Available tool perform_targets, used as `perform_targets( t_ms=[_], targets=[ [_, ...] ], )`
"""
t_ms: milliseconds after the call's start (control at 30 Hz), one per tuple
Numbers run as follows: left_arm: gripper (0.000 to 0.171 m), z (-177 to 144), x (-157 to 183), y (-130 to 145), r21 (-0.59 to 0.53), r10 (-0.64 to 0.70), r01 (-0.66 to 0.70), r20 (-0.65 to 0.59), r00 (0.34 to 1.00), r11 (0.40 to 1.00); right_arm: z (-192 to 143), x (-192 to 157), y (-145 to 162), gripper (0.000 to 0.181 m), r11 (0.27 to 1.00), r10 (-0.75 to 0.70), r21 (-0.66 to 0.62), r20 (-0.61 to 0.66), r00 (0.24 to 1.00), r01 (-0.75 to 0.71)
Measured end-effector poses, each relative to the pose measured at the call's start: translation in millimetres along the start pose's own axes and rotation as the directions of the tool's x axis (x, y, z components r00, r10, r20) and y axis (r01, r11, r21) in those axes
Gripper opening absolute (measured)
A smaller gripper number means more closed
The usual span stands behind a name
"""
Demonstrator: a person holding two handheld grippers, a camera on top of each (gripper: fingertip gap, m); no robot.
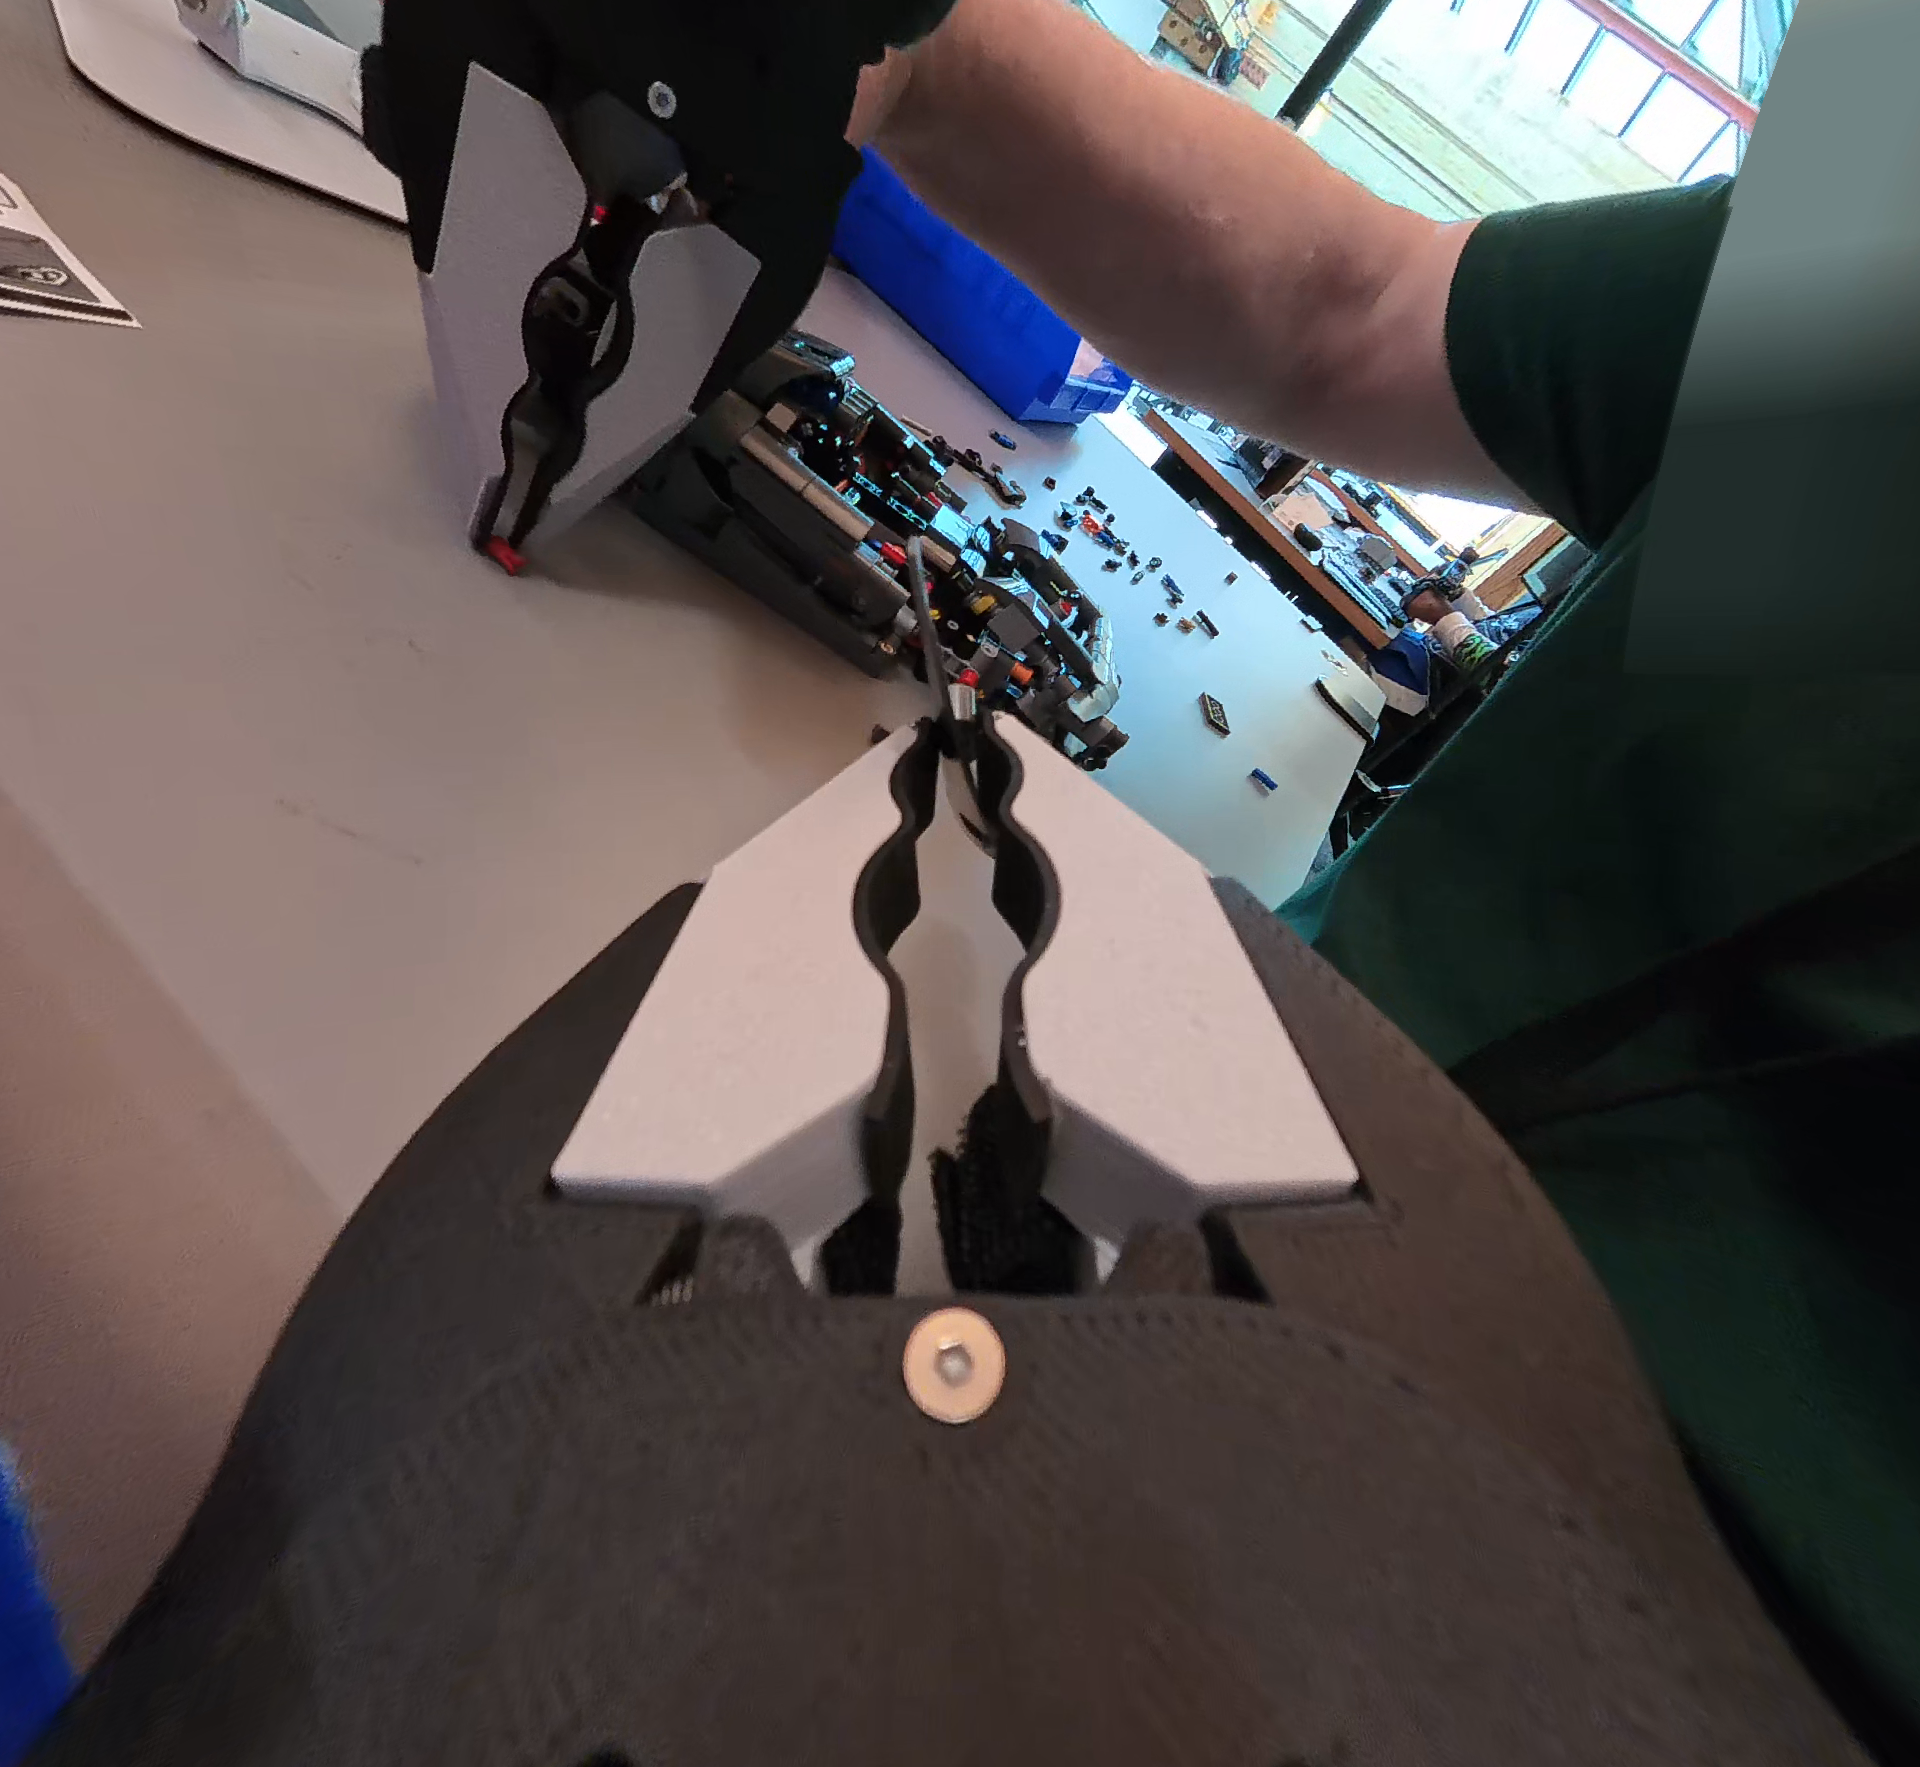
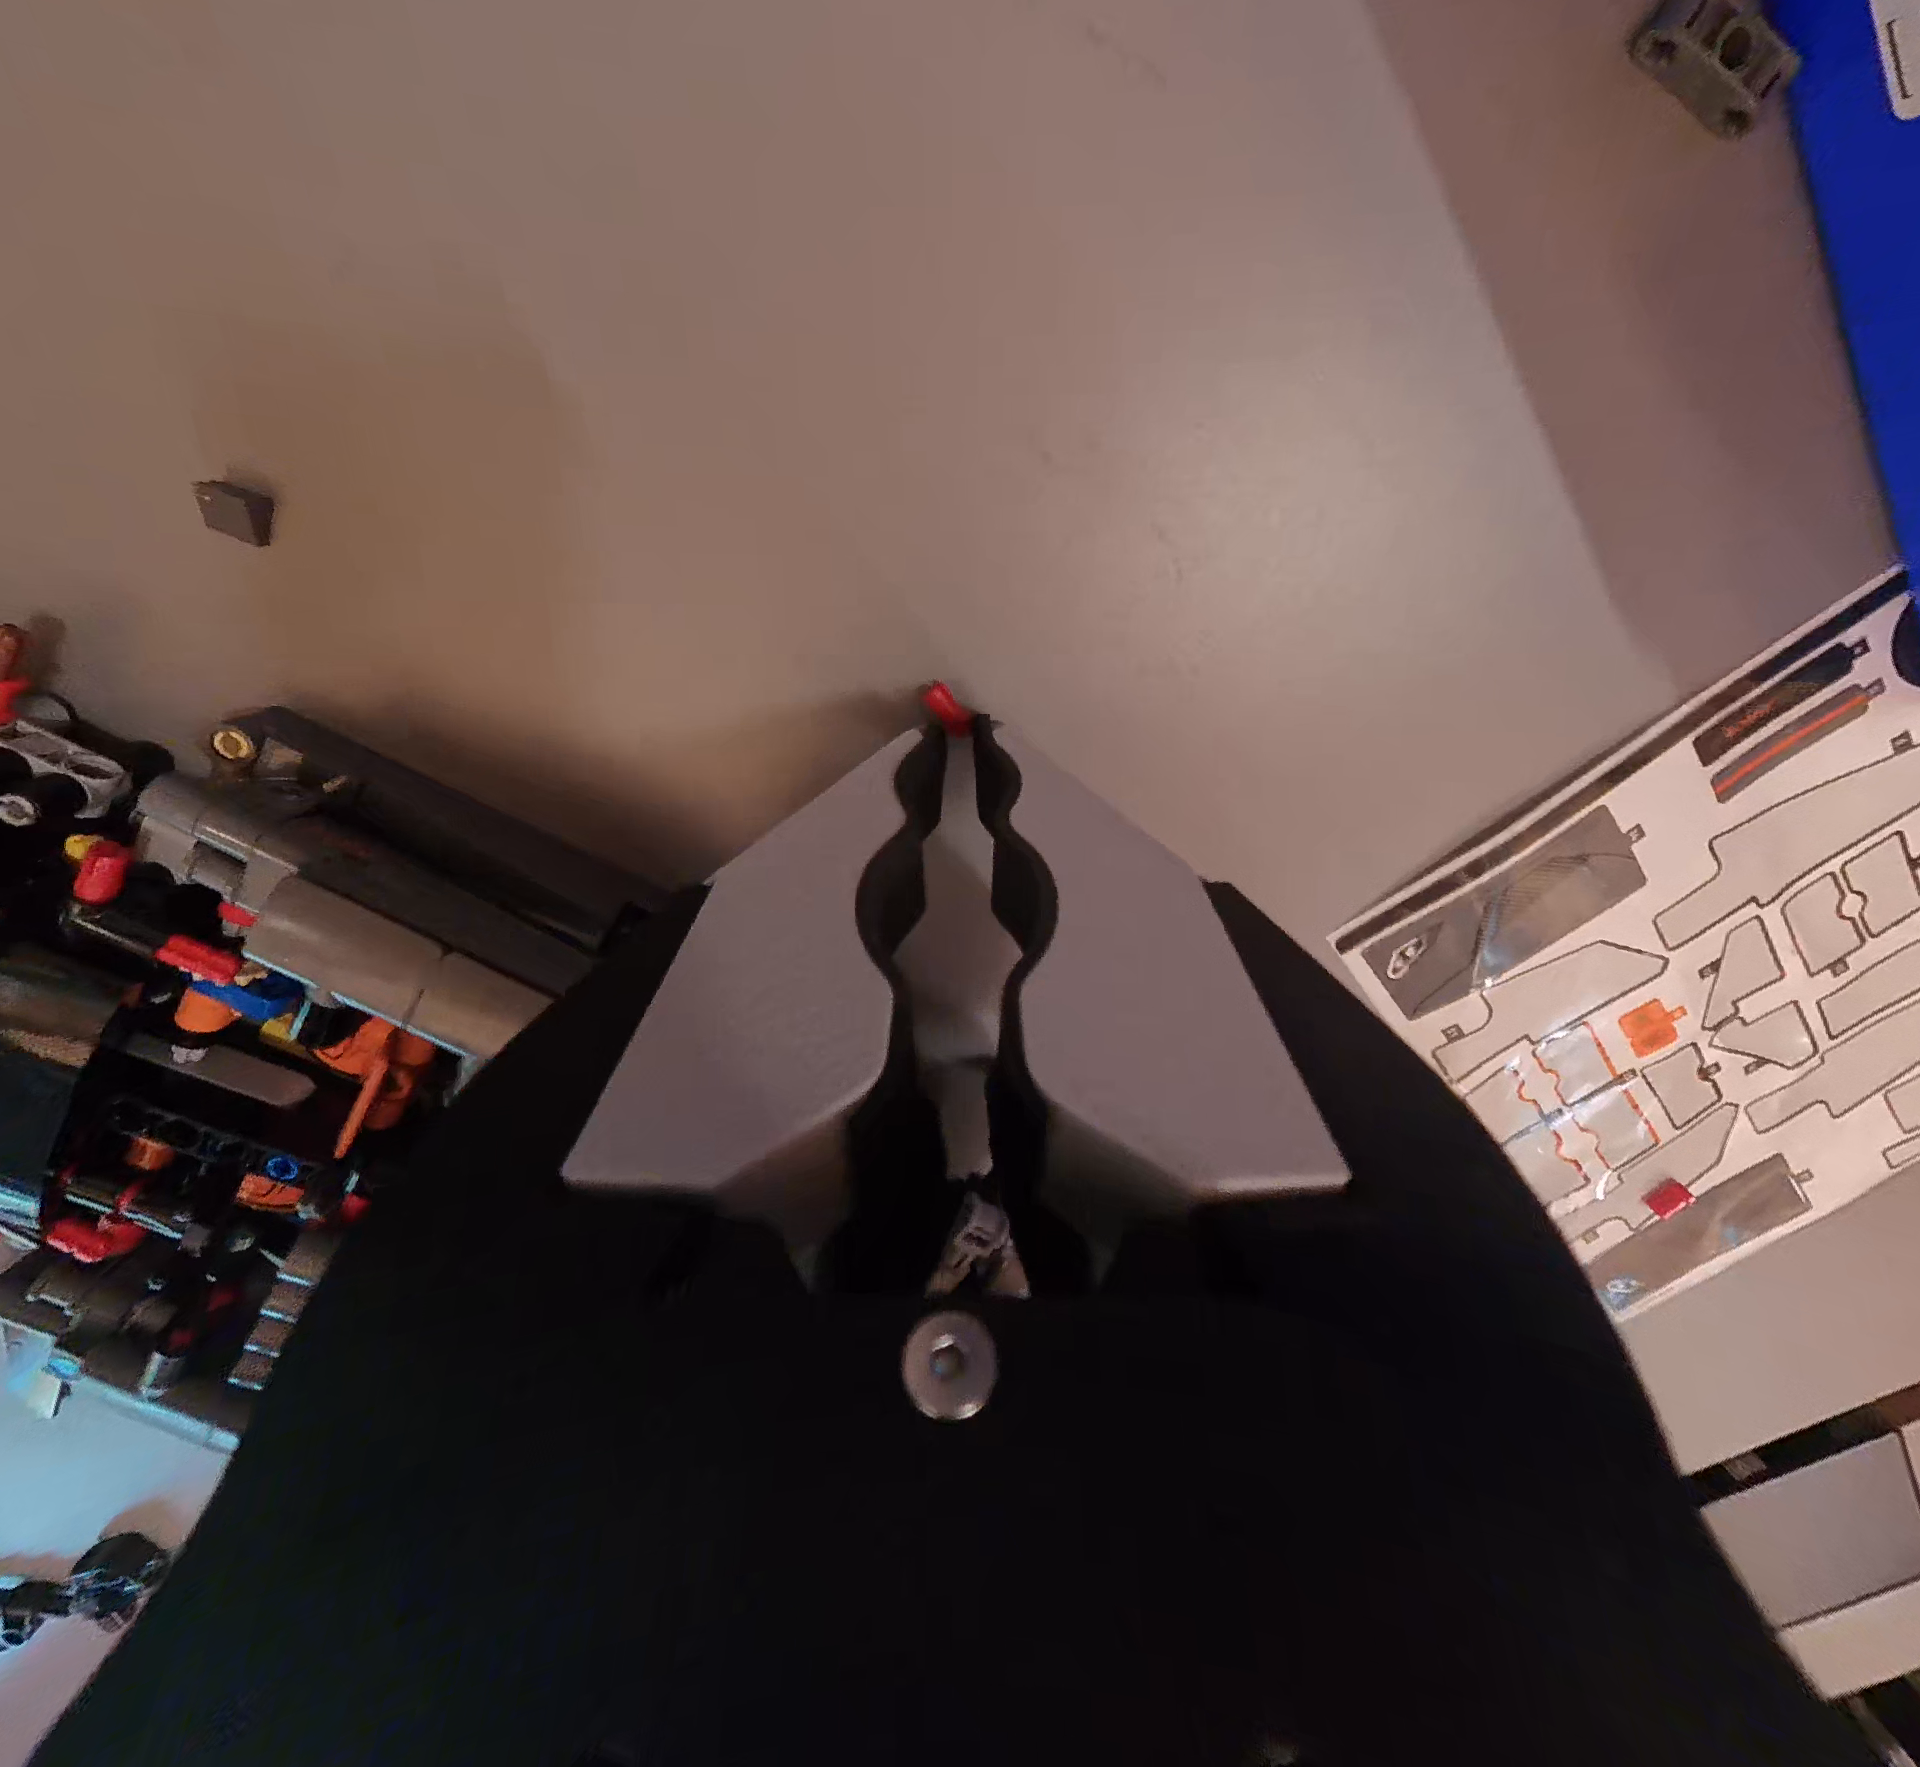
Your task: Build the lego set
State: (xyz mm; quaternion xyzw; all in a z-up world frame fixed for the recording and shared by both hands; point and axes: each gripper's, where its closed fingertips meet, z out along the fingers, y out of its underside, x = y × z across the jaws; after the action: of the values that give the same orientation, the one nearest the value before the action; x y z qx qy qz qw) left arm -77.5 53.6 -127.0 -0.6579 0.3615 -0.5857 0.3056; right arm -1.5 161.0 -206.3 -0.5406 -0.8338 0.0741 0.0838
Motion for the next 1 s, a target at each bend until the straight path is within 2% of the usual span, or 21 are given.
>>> perform_targets(
  t_ms=[300,667,867,1000],
  targets=[
    [0.005,0,0,1,-0.005,-0.002,0.002,-0.004,1.0,1.0,1,-5,-7,0.008,1.0,-0.012,0.007,0.002,1.0,0.012],
    [0.005,1,0,1,-0.008,-0.004,0.004,-0.001,1.0,1.0,2,-6,-7,0.003,0.999,-0.034,0.008,0.03,0.999,0.034],
    [0.005,1,-2,0,-0.001,-0.009,0.009,0.012,1.0,1.0,-1,-6,-10,0.003,0.998,0.066,0.017,0.047,0.997,-0.067],
    [0.005,-1,-5,-1,0.011,-0.033,0.033,0.032,0.999,0.999,-17,-14,-34,0.003,0.982,0.168,0.078,0.026,0.985,-0.17]
  ],
)
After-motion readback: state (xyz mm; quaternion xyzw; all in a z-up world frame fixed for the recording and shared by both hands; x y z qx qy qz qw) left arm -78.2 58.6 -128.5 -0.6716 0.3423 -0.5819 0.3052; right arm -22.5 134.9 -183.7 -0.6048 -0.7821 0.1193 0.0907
